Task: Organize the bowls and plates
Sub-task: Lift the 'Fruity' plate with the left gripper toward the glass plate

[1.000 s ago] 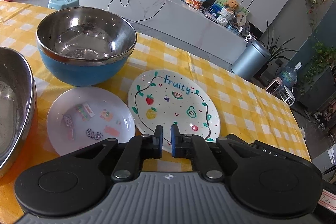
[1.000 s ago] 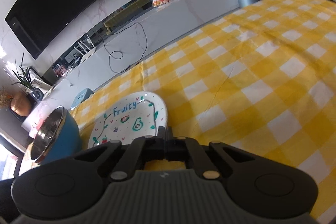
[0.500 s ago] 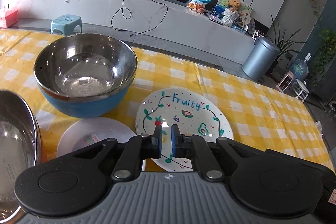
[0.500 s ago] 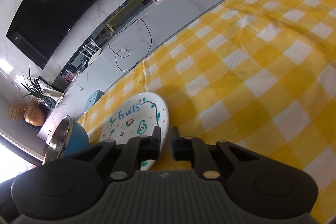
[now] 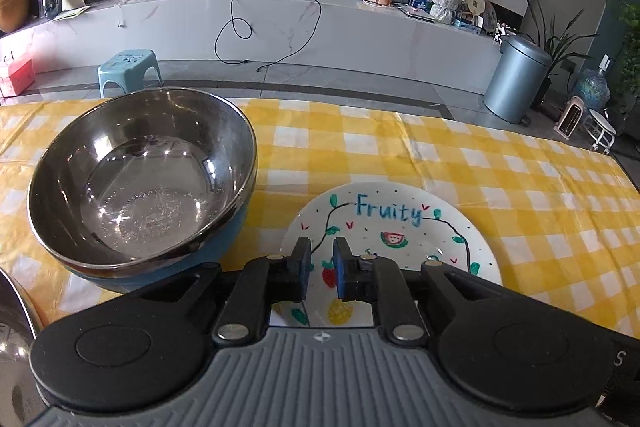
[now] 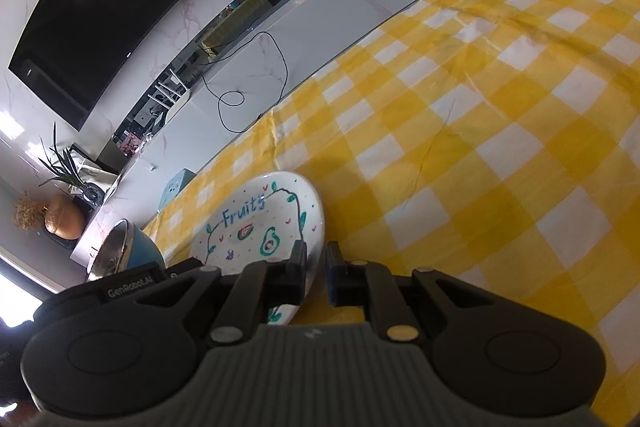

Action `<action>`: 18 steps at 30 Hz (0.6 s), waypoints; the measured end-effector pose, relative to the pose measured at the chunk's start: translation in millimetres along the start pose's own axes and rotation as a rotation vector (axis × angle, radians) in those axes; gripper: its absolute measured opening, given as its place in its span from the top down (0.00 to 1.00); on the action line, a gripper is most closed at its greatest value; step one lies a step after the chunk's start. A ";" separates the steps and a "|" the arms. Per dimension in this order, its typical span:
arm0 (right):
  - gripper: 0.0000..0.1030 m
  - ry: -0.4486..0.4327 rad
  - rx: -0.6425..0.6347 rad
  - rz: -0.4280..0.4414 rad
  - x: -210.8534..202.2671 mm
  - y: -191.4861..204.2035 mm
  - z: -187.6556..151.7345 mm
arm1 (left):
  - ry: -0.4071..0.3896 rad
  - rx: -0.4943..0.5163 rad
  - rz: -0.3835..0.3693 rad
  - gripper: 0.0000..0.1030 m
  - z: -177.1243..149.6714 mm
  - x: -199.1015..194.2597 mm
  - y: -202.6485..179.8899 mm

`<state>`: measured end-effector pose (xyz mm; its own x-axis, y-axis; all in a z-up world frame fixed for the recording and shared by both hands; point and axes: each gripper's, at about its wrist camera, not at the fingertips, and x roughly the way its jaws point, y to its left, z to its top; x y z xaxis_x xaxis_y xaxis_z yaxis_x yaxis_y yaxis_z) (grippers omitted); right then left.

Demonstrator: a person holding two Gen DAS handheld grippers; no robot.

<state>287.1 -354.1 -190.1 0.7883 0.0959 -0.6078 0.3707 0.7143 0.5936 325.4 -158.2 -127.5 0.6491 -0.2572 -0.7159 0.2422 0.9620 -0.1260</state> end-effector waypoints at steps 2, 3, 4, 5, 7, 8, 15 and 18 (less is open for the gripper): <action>0.91 0.000 -0.001 0.002 1.5 0.4 -0.2 | 0.007 0.009 -0.016 0.83 -1.0 1.6 -1.9; 0.91 -0.001 0.001 0.003 1.6 0.3 -0.3 | 0.014 0.010 -0.035 0.84 -1.2 2.5 -2.5; 0.93 -0.001 0.003 0.001 1.8 0.0 0.0 | 0.021 0.005 -0.054 0.84 -1.4 3.2 -2.5; 0.93 -0.001 0.005 -0.001 2.1 -0.1 0.2 | 0.026 -0.002 -0.074 0.88 -1.5 4.1 -2.0; 0.94 -0.001 0.010 0.002 1.8 -0.8 0.0 | 0.031 -0.010 -0.093 0.91 -2.2 3.4 -0.9; 0.94 -0.001 0.012 0.003 1.5 -1.1 -0.2 | 0.034 -0.016 -0.097 0.92 -2.3 3.0 -0.4; 0.96 -0.029 0.019 -0.021 -9.1 -6.7 0.9 | 0.004 -0.026 -0.088 0.80 -0.8 -6.5 6.1; 0.96 -0.036 0.029 -0.036 -16.8 -15.9 3.4 | -0.005 -0.016 -0.086 0.73 -1.2 -7.5 5.6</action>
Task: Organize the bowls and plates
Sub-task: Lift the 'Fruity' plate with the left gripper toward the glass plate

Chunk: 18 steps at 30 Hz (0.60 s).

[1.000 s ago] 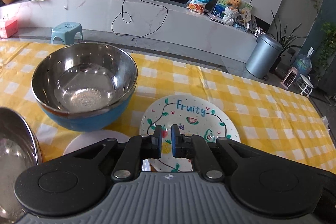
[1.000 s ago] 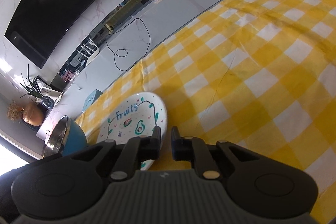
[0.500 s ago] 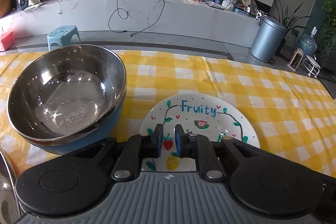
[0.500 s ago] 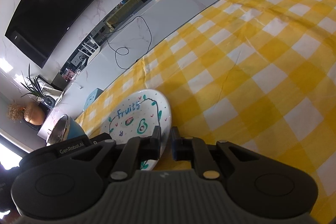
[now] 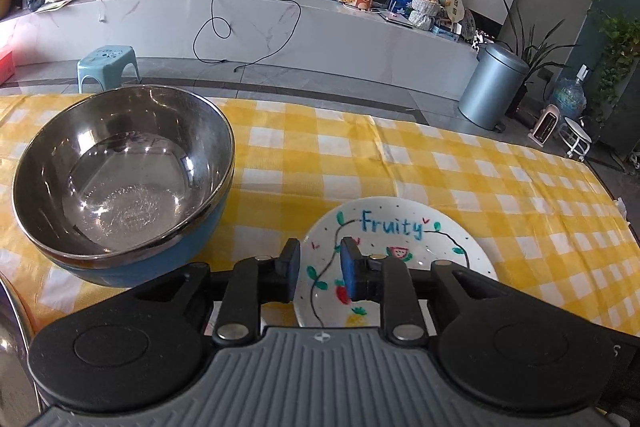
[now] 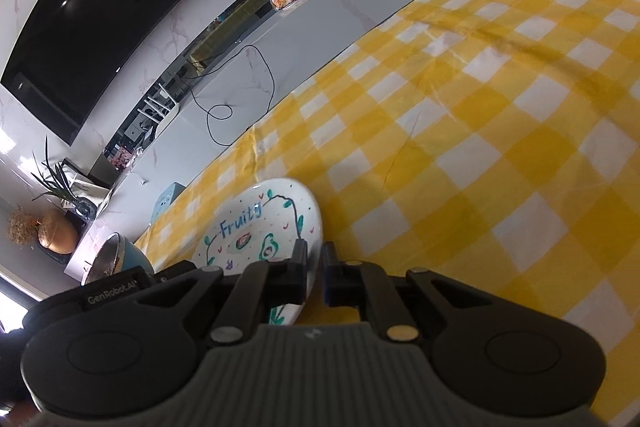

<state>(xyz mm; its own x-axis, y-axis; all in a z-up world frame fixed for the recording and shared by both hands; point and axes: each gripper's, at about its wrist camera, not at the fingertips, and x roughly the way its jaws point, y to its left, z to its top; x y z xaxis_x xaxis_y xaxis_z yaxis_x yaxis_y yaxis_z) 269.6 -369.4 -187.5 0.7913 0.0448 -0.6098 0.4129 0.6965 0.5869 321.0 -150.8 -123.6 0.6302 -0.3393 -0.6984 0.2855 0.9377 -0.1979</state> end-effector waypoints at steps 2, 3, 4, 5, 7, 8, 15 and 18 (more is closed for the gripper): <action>0.96 -0.002 -0.005 -0.015 -3.4 -4.1 0.5 | 0.016 -0.005 0.006 0.73 0.3 3.8 -1.2; 0.96 -0.006 -0.007 -0.021 -4.9 -6.0 0.6 | 0.020 -0.016 0.004 0.70 0.1 5.6 -1.4; 0.96 -0.012 -0.011 -0.026 -6.4 -7.4 0.8 | 0.024 -0.019 0.002 0.69 -0.4 7.0 -1.5; 0.96 -0.016 -0.020 -0.031 -7.4 -7.9 1.0 | 0.029 -0.018 -0.002 0.68 -1.1 8.6 -1.7; 0.92 -0.021 -0.048 -0.033 -8.3 -6.9 1.7 | 0.036 -0.011 -0.008 0.68 -3.8 10.6 -4.0; 0.90 -0.031 -0.062 -0.043 -9.2 -5.9 2.0 | 0.038 -0.011 -0.015 0.68 -4.3 11.5 -4.4; 0.78 -0.027 -0.034 -0.013 -4.5 -12.2 6.5 | 0.032 -0.024 -0.034 0.76 -6.7 13.0 -3.2; 0.88 -0.010 -0.010 0.004 -1.1 -14.1 6.9 | 0.027 -0.032 -0.033 0.78 -7.3 12.6 -2.9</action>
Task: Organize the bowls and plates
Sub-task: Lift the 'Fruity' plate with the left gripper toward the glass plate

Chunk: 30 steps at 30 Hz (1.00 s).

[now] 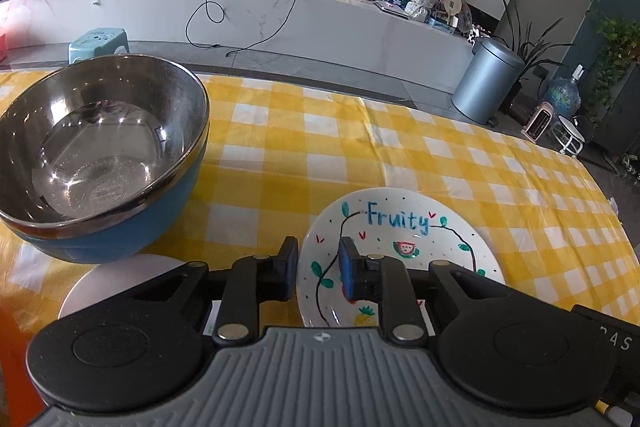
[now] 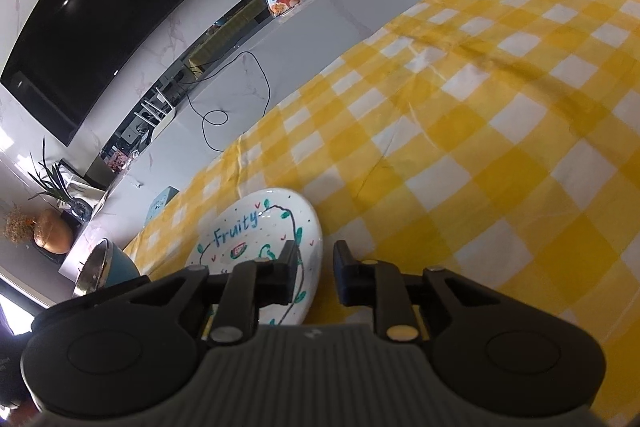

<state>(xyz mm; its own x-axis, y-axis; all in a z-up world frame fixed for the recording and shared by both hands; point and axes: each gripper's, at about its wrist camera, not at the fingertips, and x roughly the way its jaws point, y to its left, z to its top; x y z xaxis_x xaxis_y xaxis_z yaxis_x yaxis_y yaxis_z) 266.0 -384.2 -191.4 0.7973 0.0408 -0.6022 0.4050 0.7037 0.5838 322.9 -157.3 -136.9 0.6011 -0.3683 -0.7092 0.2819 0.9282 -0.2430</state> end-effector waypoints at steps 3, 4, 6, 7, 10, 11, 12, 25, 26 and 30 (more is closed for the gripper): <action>0.94 -0.004 0.020 0.006 1.7 -1.2 -1.5 | 0.002 -0.001 0.000 0.79 -0.5 -1.1 -0.3; 0.94 -0.006 0.025 0.004 1.8 -1.9 -1.3 | 0.004 -0.001 -0.001 0.80 -0.4 -2.4 -1.1; 0.94 -0.002 0.046 0.008 1.3 -4.2 -0.1 | 0.005 0.001 -0.008 0.82 -0.6 -6.0 -2.1; 0.94 -0.001 0.051 0.004 -0.4 -4.7 0.1 | 0.003 0.007 -0.012 0.83 -1.6 -9.3 -3.5; 0.94 -0.011 0.049 -0.003 -9.5 -5.7 0.8 | 0.007 0.011 -0.020 0.83 -3.2 -16.9 -8.1; 0.94 -0.012 0.049 -0.004 -13.4 -6.2 0.6 | 0.011 0.008 -0.020 0.83 -5.2 -19.7 -10.2; 0.94 -0.013 0.052 -0.004 -18.0 -7.1 0.3 | 0.015 0.003 -0.024 0.83 -7.5 -22.9 -11.4; 0.95 0.002 0.078 -0.008 -98.4 -20.5 -33.0 | 0.042 -0.034 -0.048 0.83 -58.3 -95.3 -15.4; 0.95 0.005 0.077 -0.007 -104.7 -20.5 -37.5 | 0.044 -0.037 -0.048 0.83 -62.3 -100.5 -13.9; 0.95 0.025 0.064 -0.001 -127.9 -18.2 -57.7 | 0.048 -0.062 -0.042 0.83 -79.3 -125.5 -5.9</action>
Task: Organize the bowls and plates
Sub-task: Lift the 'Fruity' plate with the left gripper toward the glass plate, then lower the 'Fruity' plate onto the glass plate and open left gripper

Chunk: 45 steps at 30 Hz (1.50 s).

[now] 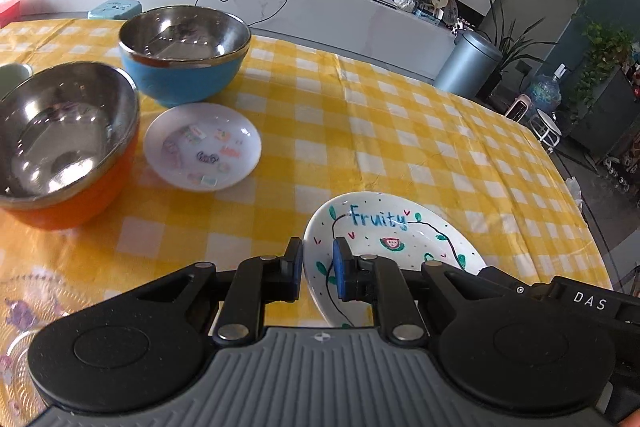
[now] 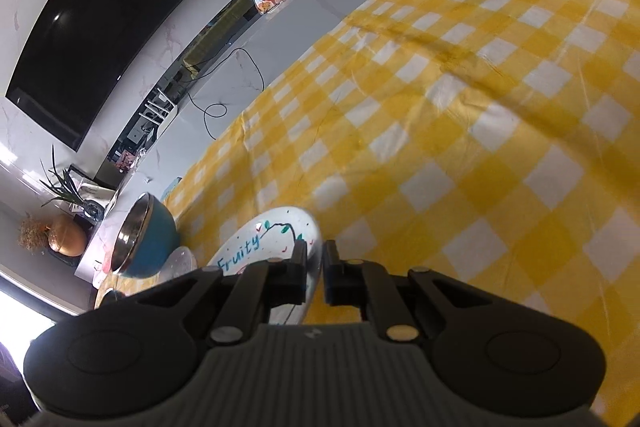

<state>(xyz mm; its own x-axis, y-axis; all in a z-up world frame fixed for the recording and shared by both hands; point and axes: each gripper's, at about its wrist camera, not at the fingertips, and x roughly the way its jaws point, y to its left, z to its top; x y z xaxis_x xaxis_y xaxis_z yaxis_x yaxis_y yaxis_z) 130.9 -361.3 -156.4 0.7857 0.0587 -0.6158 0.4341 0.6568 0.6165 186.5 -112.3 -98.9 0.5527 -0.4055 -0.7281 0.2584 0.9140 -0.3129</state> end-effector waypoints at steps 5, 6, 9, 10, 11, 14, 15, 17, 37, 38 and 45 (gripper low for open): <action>0.95 0.031 -0.025 0.018 -24.0 6.2 -26.8 | -0.010 -0.037 0.017 0.83 -21.2 -30.3 14.3; 0.95 0.036 -0.033 0.022 -28.1 8.1 -32.2 | -0.014 -0.045 0.022 0.83 -27.1 -36.8 17.3; 0.95 0.050 -0.055 0.035 -38.1 14.6 -47.5 | -0.017 -0.091 0.029 0.83 -40.5 -51.2 29.4; 0.95 0.054 -0.062 0.040 -41.2 16.8 -52.2 | -0.017 -0.103 0.031 0.83 -44.0 -54.7 32.9; 0.95 0.058 -0.069 0.042 -44.1 19.5 -56.9 | -0.019 -0.112 0.034 0.83 -48.0 -59.3 36.3; 0.95 0.064 -0.102 0.050 -52.4 29.0 -70.5 | -0.036 -0.127 0.042 0.83 -58.1 -74.7 46.8; 0.95 0.064 -0.112 0.053 -55.6 32.6 -75.1 | -0.042 -0.133 0.043 0.83 -60.0 -78.9 50.2; 0.95 0.068 -0.131 0.061 -60.2 39.0 -82.9 | -0.059 -0.148 0.045 0.83 -65.5 -89.3 58.2; 0.95 0.176 -0.304 0.146 -32.8 123.0 -147.7 | -0.152 -0.326 0.131 0.83 -87.1 -139.6 156.0; 0.95 0.181 -0.309 0.146 -29.7 125.3 -149.5 | -0.153 -0.330 0.133 0.83 -86.7 -139.3 158.1; 0.94 0.206 -0.327 0.133 -11.2 133.0 -156.5 | -0.163 -0.320 0.157 0.83 -83.7 -135.9 167.2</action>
<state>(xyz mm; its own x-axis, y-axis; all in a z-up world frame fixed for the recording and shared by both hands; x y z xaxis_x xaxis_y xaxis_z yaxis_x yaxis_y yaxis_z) 110.8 -157.0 -144.3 0.7065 0.2867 -0.6470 0.1456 0.8358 0.5293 88.2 96.9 -103.3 0.6912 -0.2341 -0.6837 -0.0855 0.9130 -0.3990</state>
